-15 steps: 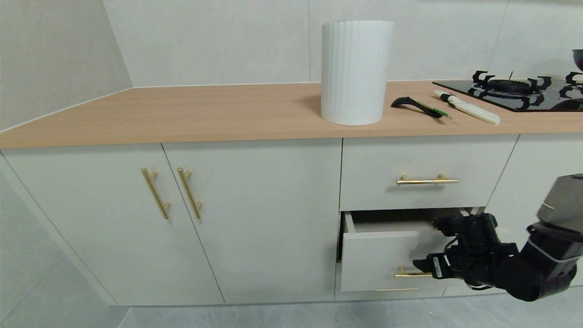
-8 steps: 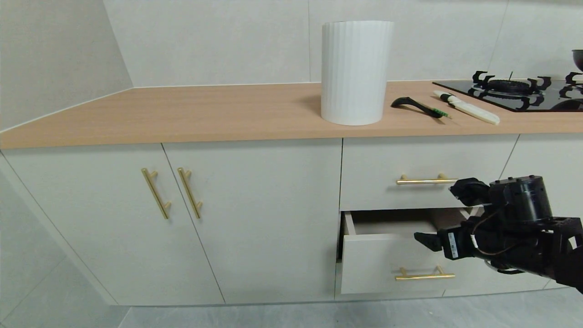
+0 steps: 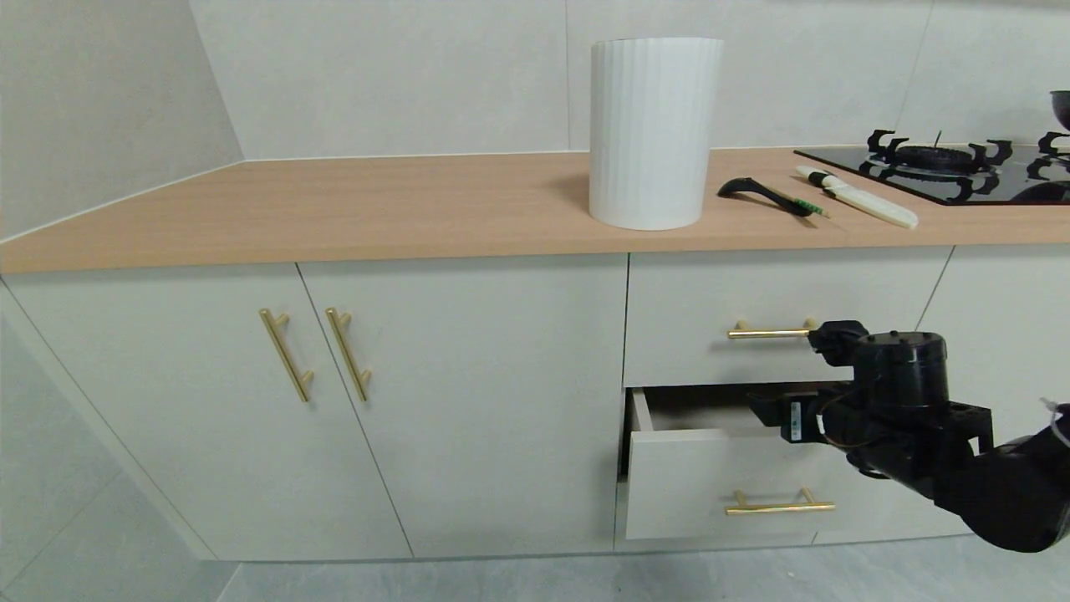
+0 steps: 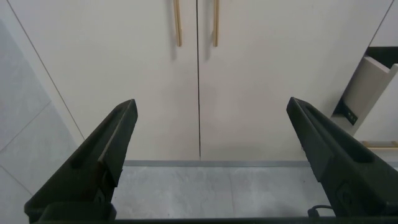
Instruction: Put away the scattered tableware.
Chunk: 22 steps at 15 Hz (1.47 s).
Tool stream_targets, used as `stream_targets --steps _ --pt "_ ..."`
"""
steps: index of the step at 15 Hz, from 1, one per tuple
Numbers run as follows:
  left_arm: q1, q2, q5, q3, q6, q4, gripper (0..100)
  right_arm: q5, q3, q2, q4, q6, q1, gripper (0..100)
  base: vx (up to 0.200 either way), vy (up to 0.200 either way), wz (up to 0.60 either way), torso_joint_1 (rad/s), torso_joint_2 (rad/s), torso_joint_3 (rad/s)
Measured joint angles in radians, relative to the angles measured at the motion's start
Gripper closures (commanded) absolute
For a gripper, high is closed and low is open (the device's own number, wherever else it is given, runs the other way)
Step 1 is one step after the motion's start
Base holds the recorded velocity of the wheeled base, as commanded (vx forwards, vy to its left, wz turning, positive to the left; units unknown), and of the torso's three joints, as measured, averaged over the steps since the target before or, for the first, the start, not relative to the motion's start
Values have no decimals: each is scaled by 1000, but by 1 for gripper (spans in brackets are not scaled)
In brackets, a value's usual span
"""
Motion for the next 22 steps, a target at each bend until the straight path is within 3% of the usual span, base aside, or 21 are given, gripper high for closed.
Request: stream_targets --steps 4,14,22 --pt "0 0 0 0 0 0 0 -17 -4 113 -66 7 -9 0 0 0 0 0 0 0" --pt "0 0 0 0 0 0 0 -17 0 139 -60 5 -11 0 0 0 0 0 0 0" --pt "0 0 0 0 0 0 0 -6 -1 68 112 4 -12 0 0 0 0 0 0 0"
